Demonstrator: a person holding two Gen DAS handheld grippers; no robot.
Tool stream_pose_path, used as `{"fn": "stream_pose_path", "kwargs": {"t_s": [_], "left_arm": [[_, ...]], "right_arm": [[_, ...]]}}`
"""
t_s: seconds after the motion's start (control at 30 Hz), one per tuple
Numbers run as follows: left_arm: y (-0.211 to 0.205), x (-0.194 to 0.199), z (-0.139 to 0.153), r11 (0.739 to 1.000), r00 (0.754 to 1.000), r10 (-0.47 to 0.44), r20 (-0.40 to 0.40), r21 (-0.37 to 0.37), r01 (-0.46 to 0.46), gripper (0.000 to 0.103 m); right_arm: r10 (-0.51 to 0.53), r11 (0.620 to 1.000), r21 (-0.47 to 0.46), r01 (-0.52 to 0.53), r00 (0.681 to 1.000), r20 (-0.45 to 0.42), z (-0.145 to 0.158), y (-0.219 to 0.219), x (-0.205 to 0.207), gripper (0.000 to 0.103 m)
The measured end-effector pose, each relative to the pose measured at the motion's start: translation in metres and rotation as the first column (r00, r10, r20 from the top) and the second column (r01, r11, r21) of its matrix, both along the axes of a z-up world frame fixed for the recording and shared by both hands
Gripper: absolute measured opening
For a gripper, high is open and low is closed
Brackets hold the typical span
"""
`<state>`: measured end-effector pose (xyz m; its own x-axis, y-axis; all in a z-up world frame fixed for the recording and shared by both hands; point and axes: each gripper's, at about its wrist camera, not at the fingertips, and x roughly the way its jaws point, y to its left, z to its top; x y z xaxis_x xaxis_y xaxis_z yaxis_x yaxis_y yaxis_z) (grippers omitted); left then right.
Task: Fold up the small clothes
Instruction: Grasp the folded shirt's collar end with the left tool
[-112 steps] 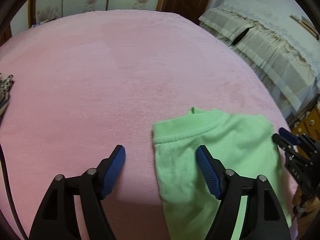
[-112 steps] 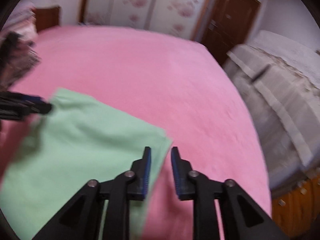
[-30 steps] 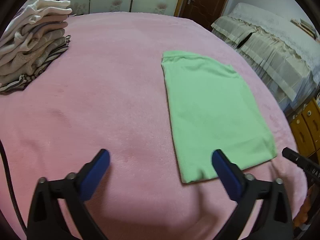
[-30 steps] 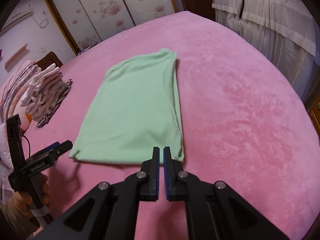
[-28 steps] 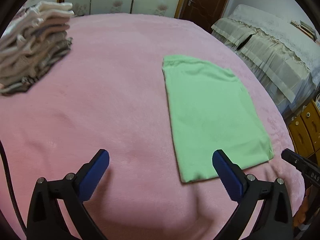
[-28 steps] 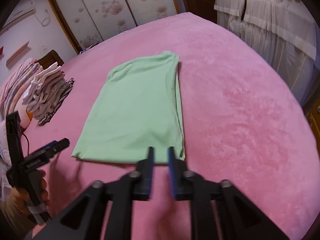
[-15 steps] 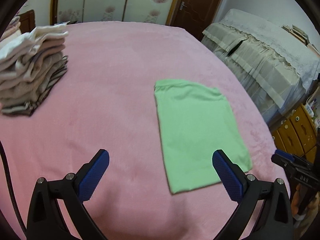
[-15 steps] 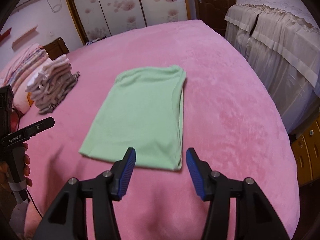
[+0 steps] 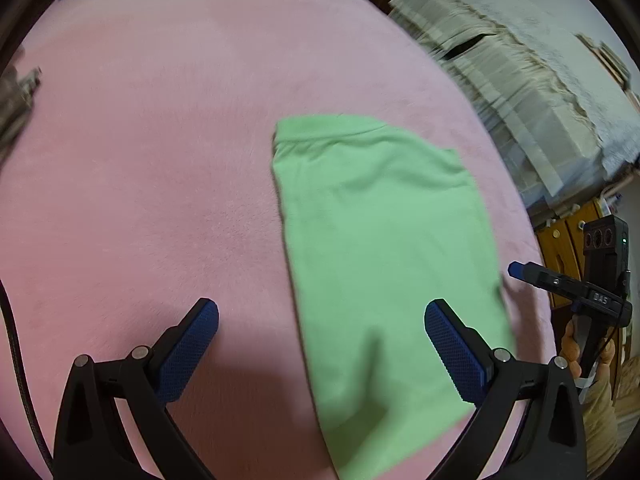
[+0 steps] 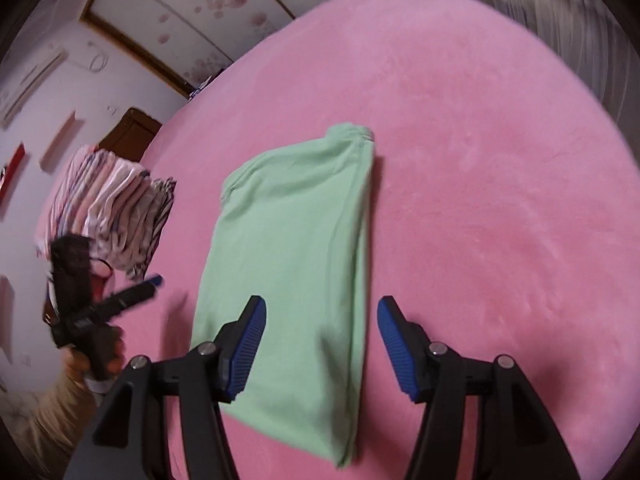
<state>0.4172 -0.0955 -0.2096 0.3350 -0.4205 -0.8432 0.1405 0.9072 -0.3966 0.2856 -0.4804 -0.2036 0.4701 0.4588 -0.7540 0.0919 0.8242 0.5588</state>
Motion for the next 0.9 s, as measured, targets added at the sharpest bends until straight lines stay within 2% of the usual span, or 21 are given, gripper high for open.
{"fn": "stream_pose_path", "kwargs": {"t_s": [0.17, 0.33, 0.6, 0.77, 0.9], "left_arm": [[-0.003, 0.021, -0.034, 0.998, 0.999, 0.003, -0.036, -0.069, -0.005, 0.102], [-0.013, 0.030, -0.042, 0.995, 0.999, -0.047, 0.004, -0.087, 0.047, 0.102], [-0.028, 0.052, -0.050, 0.985, 0.995, -0.093, 0.028, -0.146, 0.096, 0.102], [-0.029, 0.070, -0.054, 0.960, 0.997, -0.068, 0.046, -0.267, 0.078, 0.102], [-0.035, 0.082, -0.057, 0.944, 0.996, -0.053, 0.071, -0.321, 0.073, 0.102]], "right_arm": [[-0.005, 0.999, 0.042, 0.006, 0.999, -0.034, -0.029, -0.008, 0.023, 0.058], [0.017, 0.993, 0.117, -0.016, 1.000, -0.008, -0.042, -0.008, 0.035, 0.058], [0.080, 0.983, 0.168, -0.080, 0.997, 0.004, -0.054, 0.002, 0.060, 0.058], [0.105, 0.974, 0.202, -0.107, 0.994, 0.019, -0.059, 0.006, 0.081, 0.058], [0.115, 0.966, 0.231, -0.120, 0.993, 0.035, -0.062, 0.008, 0.095, 0.058]]}}
